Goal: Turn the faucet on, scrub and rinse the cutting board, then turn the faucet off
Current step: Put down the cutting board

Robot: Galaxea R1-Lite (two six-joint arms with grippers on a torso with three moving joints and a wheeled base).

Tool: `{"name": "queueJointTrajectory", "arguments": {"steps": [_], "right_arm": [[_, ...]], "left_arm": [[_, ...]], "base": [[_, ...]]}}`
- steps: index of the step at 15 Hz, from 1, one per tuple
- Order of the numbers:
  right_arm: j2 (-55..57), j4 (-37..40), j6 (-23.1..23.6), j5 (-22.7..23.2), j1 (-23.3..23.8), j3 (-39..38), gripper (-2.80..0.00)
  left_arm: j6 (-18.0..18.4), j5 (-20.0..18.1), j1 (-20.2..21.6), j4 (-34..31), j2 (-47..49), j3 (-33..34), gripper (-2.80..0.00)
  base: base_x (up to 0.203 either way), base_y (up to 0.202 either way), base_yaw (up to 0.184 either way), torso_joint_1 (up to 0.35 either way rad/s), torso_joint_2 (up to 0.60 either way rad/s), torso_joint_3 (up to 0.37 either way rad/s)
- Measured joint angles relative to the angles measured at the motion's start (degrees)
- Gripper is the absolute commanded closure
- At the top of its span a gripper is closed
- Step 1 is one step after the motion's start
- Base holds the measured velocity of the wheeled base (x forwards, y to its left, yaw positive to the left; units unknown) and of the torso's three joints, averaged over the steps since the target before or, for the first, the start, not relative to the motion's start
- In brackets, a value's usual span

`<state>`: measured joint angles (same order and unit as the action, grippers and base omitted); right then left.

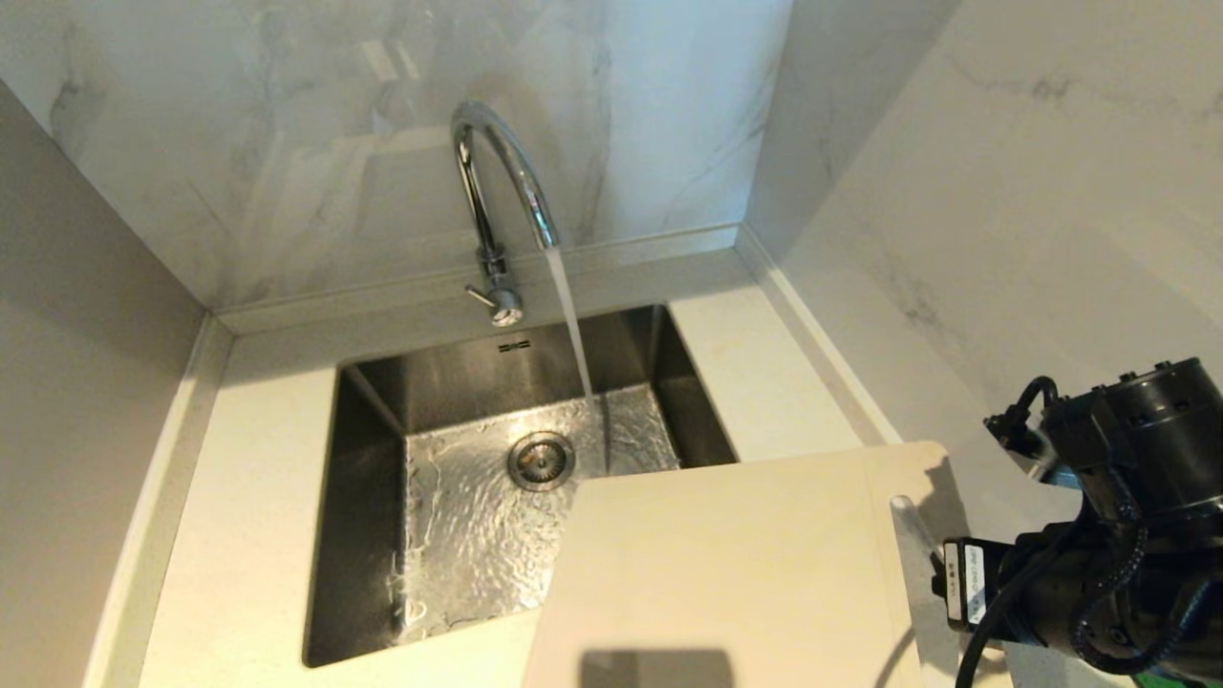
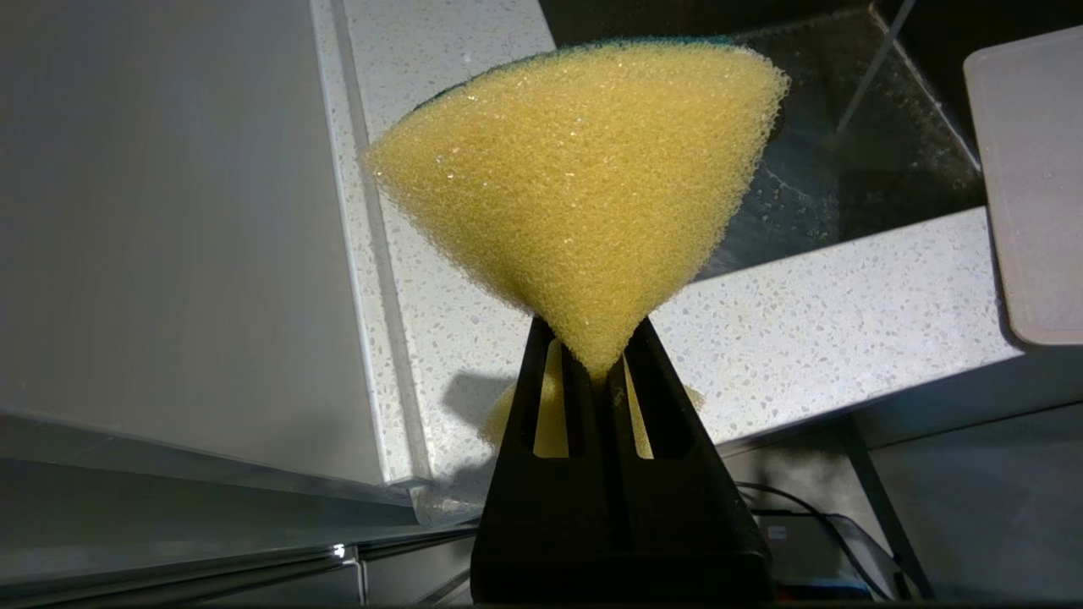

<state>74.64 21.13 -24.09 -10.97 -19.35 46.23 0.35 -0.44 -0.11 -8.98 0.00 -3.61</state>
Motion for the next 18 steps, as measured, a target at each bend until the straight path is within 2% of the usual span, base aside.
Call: {"name": "queueJointTrajectory", "arguments": {"steps": [3,6,13,18], "right_arm": [[0.5,-3.31,-0.39,0.11,0.49,-4.01,0.0],[1.92,-11.9,-1.87,0.53,2.07,-8.36,0.0],[7.03,-22.79,-2.1,3.2,6.13,-11.22,0.0],[10.21,-26.93,-2.06,5.4,7.01,-12.44,0.0]], "left_arm": [[0.01,0.0,0.01,-0.05,0.0,0.0,0.0],[0.01,0.0,0.01,0.0,0.0,0.0,0.0],[0.01,0.0,0.01,0.0,0.0,0.0,0.0],[0.01,0.0,0.0,-0.02,0.0,0.0,0.0]], "base": [[0.0,0.0,0.0,0.0,0.0,0.0],[0.0,0.0,0.0,0.0,0.0,0.0],[0.0,0.0,0.0,0.0,0.0,0.0],[0.0,0.0,0.0,0.0,0.0,0.0]]}}
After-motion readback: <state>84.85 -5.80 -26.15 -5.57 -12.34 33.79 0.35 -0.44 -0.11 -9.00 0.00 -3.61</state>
